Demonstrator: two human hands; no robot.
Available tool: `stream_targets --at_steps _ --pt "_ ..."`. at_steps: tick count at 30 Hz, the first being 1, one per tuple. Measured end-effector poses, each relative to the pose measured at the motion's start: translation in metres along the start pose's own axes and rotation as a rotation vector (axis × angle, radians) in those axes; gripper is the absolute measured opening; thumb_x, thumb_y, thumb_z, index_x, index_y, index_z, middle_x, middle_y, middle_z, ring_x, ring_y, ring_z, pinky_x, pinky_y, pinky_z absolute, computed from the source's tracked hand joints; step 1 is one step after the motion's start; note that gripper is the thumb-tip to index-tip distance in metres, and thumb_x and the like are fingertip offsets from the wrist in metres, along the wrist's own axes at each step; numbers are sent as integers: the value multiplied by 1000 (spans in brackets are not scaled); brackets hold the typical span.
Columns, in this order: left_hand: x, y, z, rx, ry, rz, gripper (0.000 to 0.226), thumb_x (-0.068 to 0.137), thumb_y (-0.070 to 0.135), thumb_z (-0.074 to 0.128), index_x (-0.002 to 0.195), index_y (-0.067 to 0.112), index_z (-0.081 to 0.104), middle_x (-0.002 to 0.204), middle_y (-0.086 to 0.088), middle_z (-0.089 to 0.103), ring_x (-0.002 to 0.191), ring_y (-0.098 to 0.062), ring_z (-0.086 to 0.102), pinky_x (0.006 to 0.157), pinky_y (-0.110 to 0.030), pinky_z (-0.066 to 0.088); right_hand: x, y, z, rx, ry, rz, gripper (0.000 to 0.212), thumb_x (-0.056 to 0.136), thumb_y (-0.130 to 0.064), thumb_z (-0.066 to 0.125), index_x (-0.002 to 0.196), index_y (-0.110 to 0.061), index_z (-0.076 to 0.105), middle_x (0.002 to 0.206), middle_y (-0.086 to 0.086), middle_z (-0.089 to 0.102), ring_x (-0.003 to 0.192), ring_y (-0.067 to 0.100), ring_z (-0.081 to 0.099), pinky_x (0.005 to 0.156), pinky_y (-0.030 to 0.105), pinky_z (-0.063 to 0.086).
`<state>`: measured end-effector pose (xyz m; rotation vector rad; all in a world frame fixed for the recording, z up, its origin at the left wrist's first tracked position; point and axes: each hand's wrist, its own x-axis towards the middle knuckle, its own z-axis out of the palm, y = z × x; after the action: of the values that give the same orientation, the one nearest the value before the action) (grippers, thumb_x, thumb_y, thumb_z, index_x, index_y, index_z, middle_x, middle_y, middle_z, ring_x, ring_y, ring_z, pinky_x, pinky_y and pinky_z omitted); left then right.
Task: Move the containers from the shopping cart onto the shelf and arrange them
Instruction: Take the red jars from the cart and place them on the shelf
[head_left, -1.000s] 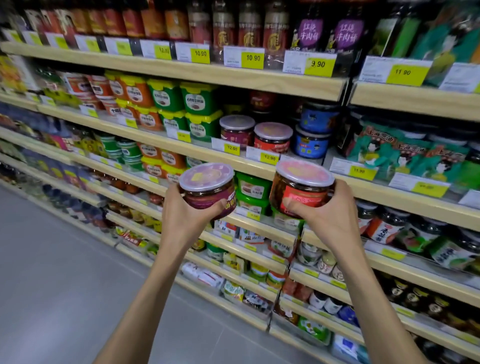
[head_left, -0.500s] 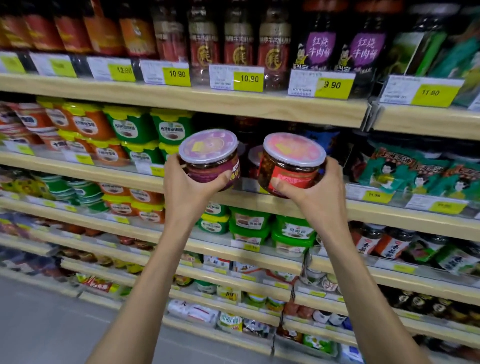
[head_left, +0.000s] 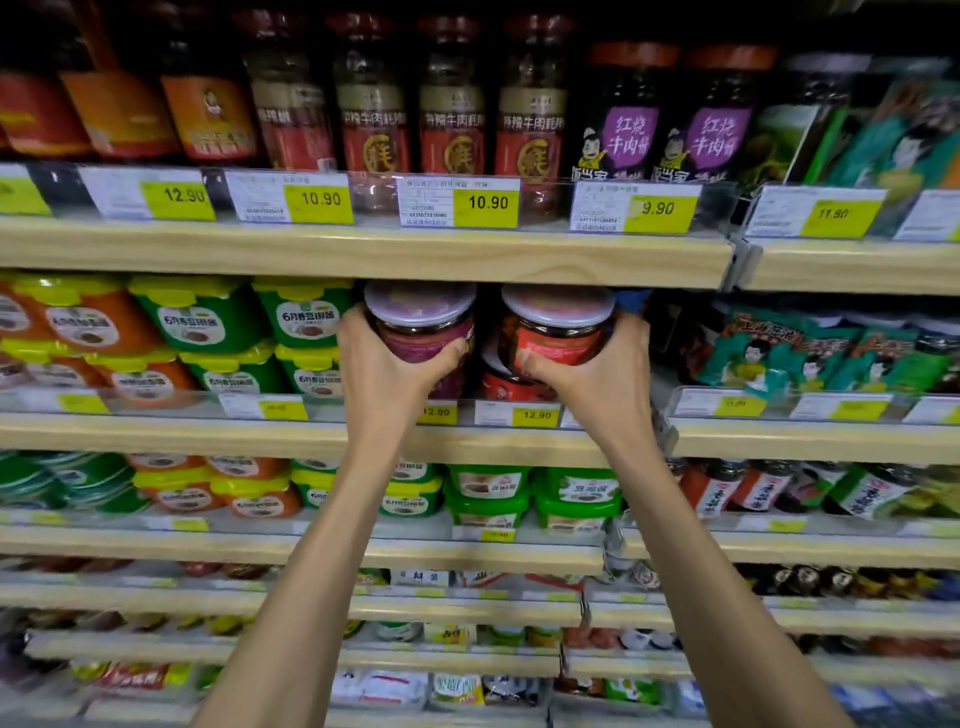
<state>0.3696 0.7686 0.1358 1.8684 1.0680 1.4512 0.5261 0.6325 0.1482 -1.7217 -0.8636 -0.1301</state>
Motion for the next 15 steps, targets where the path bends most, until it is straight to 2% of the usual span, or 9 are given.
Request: stream_targets --at_steps 2,3,6,8,11,15 --pt "5 1 5 7 4 17 86 54 55 88 118 7 54 114 -7 59 109 -25 57 78 -24 39 5 0 5 -6 10 -2 94 49 -48 90 125 -11 49 112 1 45 121 26 49 96 32 43" --pt "7 0 8 14 3 29 84 54 54 88 116 7 55 111 -7 60 107 -25 57 76 -23 36 6 0 8 -7 12 2 96 47 -52 87 124 -11 50 113 2 47 121 26 49 96 34 44" --pt "8 -3 13 56 -26 24 85 55 61 84 114 7 55 110 -8 61 105 -27 59 75 -30 42 8 3 15 -7 19 9 101 44 -61 80 125 -9 51 117 6 51 120 25 50 98 33 43" --pt "7 -5 15 78 -29 20 87 56 65 81 116 7 55 110 -10 62 105 -30 59 77 -35 47 9 6 18 -23 7 19 101 47 -57 85 127 -6 50 119 9 51 122 26 48 94 24 37" --pt "7 -6 15 77 -14 37 89 57 67 80 117 6 56 110 -12 62 105 -30 59 80 -38 49 11 8 21 -64 -33 32 94 56 -47 91 130 -7 47 123 10 48 121 24 46 86 18 31" --pt "6 -8 14 94 -1 32 92 59 68 77 122 4 55 114 -13 61 109 -31 57 86 -43 49 13 8 23 -95 -46 14 95 59 -49 89 133 -7 45 126 10 46 121 23 44 90 24 35"
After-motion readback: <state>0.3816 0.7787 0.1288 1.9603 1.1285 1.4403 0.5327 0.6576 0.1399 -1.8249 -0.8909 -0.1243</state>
